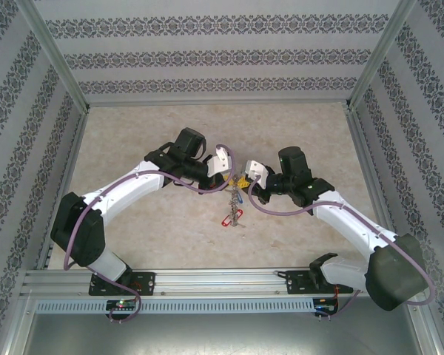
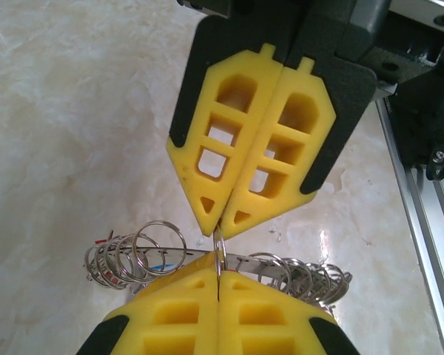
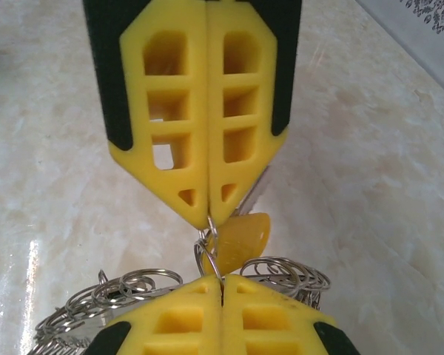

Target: Put the keys on the keyring

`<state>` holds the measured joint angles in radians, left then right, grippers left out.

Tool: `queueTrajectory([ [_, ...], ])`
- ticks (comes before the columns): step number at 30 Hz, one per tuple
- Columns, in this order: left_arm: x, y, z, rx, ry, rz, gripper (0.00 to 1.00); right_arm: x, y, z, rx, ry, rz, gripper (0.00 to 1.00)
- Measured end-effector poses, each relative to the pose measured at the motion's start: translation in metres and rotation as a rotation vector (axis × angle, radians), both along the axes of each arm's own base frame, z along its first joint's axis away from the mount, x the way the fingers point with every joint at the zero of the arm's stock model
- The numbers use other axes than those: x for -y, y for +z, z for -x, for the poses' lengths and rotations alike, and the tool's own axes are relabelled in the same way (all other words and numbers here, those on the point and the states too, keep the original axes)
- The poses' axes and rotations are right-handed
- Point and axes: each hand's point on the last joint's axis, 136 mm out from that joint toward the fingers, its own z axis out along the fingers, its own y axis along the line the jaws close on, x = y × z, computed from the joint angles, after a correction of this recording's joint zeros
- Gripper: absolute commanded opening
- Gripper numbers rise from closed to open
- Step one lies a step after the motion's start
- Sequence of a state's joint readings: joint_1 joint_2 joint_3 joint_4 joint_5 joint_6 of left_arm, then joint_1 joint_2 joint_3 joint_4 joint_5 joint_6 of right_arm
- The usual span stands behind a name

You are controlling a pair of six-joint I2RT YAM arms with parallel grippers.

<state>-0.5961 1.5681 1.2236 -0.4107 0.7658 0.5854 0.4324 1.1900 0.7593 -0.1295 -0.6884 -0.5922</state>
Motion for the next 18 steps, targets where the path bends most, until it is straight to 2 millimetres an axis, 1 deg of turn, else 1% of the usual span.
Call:
queueTrajectory([
  [14,0.003,-0.009,-0.001,0.080,0.004,-0.069,0.00,0.007,-0.003,-0.008,-0.059,-0.056,-0.016,0.00],
  [18,0.004,-0.015,-0.001,0.094,0.012,-0.088,0.00,0.008,-0.004,-0.010,-0.080,-0.069,-0.025,0.00],
])
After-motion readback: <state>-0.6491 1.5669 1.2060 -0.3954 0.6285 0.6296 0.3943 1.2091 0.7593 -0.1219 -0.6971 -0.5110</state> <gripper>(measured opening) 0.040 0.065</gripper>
